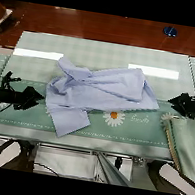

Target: Fold the shirts.

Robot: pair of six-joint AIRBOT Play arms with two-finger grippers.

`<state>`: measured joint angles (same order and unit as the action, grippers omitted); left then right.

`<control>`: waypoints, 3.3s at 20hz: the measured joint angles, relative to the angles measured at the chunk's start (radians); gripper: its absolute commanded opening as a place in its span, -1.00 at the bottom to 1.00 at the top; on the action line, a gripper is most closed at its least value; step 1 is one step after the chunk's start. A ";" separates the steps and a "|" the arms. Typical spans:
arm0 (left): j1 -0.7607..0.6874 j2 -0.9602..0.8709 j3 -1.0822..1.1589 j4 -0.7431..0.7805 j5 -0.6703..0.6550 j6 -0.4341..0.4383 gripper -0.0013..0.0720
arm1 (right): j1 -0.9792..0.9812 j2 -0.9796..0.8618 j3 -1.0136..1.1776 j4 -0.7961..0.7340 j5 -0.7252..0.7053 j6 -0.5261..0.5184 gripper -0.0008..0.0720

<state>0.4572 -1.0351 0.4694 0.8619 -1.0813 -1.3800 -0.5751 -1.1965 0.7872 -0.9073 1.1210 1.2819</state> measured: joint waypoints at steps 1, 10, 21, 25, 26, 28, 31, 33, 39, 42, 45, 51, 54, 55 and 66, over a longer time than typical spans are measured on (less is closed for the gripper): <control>-0.003 -0.009 -0.012 -0.017 0.014 0.003 0.42 | -0.001 0.004 -0.014 0.012 -0.008 -0.004 0.14; -0.180 -0.147 -0.033 -0.198 0.160 0.076 -0.91 | -0.027 0.017 -0.050 0.048 -0.051 0.003 0.14; -0.209 -0.172 0.012 -0.235 0.159 0.128 -0.91 | 0.032 -0.170 -0.049 0.044 -0.018 0.023 0.14; -0.211 -0.172 0.013 -0.238 0.158 0.131 -0.91 | 0.103 -0.234 -0.007 0.095 -0.049 0.016 -0.01; -0.211 -0.172 0.013 -0.238 0.157 0.131 -0.91 | 0.123 -0.252 0.010 0.101 -0.062 0.015 -0.19; -0.211 -0.172 0.014 -0.238 0.158 0.131 -0.91 | 0.171 -0.290 0.053 0.100 -0.081 0.012 -0.91; -0.211 -0.166 0.042 -0.239 0.152 0.134 -0.91 | 0.239 -0.327 0.146 0.103 -0.078 0.004 -0.91; -0.211 -0.137 0.103 -0.249 0.140 0.135 -0.91 | 0.264 -0.332 0.258 0.111 -0.036 0.005 -0.91; -0.195 0.045 0.567 -0.301 0.160 0.141 -0.92 | 0.287 -0.235 0.823 0.087 0.082 0.070 -0.91; -0.175 0.122 0.834 -0.212 0.156 0.074 -0.92 | 0.289 -0.109 1.014 0.009 0.109 0.109 -0.91; -0.159 0.180 1.070 -0.058 0.093 -0.013 -0.92 | 0.290 0.053 1.091 -0.076 0.118 0.133 -0.91; -0.151 0.339 1.314 0.240 -0.068 -0.068 -0.92 | 0.290 0.362 1.131 -0.223 0.191 0.156 -0.91; -0.159 0.431 1.341 0.352 -0.119 -0.069 -0.92 | 0.290 0.467 1.136 -0.276 0.248 0.171 -0.91; -0.166 0.453 1.342 0.378 -0.130 -0.069 -0.92 | 0.290 0.489 1.136 -0.290 0.265 0.175 -0.91; -0.195 0.433 0.914 0.373 -0.143 -0.087 -0.92 | 0.290 0.504 0.698 -0.194 0.281 0.146 -0.91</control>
<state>0.2623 -0.6018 1.3830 1.2354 -1.2243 -1.4666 -0.2852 -0.6930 1.4853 -1.1011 1.4021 1.4284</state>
